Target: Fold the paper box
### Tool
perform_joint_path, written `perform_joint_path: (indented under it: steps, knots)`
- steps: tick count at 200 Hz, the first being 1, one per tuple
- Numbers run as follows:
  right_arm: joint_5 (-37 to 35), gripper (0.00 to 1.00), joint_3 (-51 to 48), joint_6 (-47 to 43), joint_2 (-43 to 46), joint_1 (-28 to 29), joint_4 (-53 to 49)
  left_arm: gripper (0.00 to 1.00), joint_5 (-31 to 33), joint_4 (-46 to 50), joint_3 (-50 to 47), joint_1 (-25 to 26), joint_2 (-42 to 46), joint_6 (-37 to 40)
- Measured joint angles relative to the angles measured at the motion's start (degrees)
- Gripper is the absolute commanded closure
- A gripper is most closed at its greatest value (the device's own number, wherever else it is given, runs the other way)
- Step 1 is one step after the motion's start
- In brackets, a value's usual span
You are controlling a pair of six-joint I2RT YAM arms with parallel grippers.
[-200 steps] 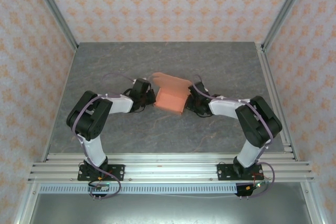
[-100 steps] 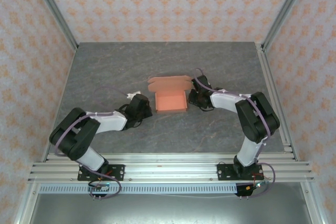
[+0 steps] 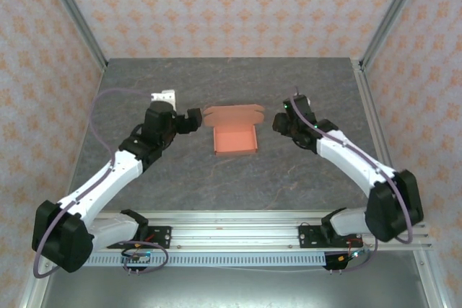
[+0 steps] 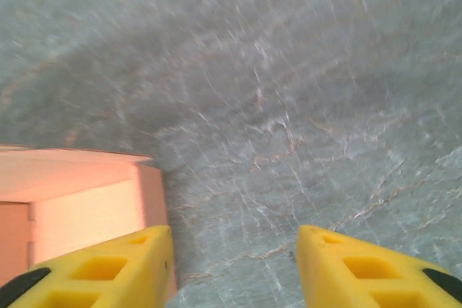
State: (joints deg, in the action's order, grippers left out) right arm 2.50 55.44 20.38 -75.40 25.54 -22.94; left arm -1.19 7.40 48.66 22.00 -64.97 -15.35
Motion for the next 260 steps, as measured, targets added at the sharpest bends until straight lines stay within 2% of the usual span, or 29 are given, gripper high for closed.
perform_joint_path:
  steps: [14,35,74,116,153,183,215,260]
  knots:
    - [2.1,0.24,1.7,-3.4,2.4,0.0,-0.5,0.0,-3.7,4.0,5.6,0.0,-1.4,7.0]
    - [5.4,0.16,6.2,-8.5,2.2,0.0,-1.8,0.0,-8.0,8.0,12.8,0.0,-6.8,14.5]
    - [11.4,0.0,16.2,-16.5,-8.0,0.0,-3.5,0.0,-12.1,12.0,15.3,0.0,-15.8,20.0]
    - [17.7,0.01,21.9,-22.1,-17.4,0.0,-6.4,0.0,-14.1,13.5,14.9,-0.3,-17.6,21.9]
    - [20.7,0.03,23.2,-23.6,-20.2,0.0,-7.1,0.03,-16.7,6.0,7.7,-4.1,-17.0,19.8]
    - [23.1,0.07,22.6,-22.8,-20.8,0.0,-6.2,0.12,-20.4,-2.9,0.1,-5.1,-17.2,16.3]
    - [24.2,0.12,21.2,-20.9,-20.8,0.0,-4.2,0.28,-22.4,-10.7,-1.0,-5.1,-20.8,13.2]
    - [24.6,0.19,18.1,-17.4,-20.8,0.0,-0.9,0.33,-23.6,-19.4,-2.0,-4.6,-23.8,8.6]
